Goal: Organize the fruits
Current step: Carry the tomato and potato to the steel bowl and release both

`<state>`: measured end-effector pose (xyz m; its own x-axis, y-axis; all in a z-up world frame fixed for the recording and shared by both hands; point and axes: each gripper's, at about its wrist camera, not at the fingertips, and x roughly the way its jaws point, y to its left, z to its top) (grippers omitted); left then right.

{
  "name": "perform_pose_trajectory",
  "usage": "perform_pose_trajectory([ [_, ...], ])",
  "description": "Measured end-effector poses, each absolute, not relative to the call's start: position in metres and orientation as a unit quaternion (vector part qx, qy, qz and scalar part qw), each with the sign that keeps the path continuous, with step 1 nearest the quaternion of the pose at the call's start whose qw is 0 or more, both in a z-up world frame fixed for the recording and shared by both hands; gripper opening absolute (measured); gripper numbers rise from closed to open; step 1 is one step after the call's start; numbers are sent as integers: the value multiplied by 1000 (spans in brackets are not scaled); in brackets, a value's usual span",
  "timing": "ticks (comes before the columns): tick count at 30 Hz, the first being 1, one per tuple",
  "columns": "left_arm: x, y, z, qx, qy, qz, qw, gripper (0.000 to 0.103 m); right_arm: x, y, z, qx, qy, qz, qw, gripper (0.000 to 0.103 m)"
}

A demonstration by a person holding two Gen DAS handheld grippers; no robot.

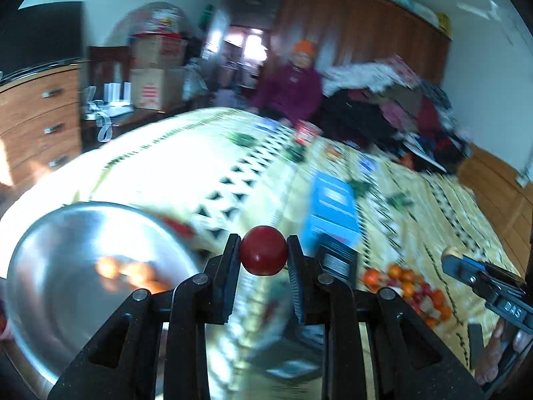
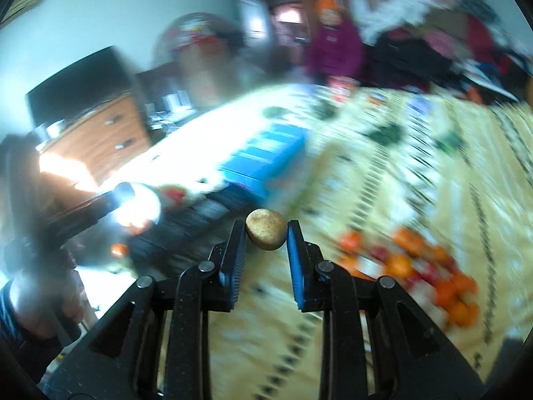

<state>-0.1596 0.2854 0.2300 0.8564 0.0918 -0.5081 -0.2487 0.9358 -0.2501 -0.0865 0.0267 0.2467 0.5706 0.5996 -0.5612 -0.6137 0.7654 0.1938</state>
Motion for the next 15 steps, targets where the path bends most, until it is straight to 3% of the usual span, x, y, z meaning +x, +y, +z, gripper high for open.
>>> perform_pose_trajectory([
  [6,-195,376,224,-177,252,164,937,27,-101,136,264,-47,316,428,846,25],
  [15,-206,424,165,-211,317,191,905,27,-117,238,237,-77,377,482,787,25],
])
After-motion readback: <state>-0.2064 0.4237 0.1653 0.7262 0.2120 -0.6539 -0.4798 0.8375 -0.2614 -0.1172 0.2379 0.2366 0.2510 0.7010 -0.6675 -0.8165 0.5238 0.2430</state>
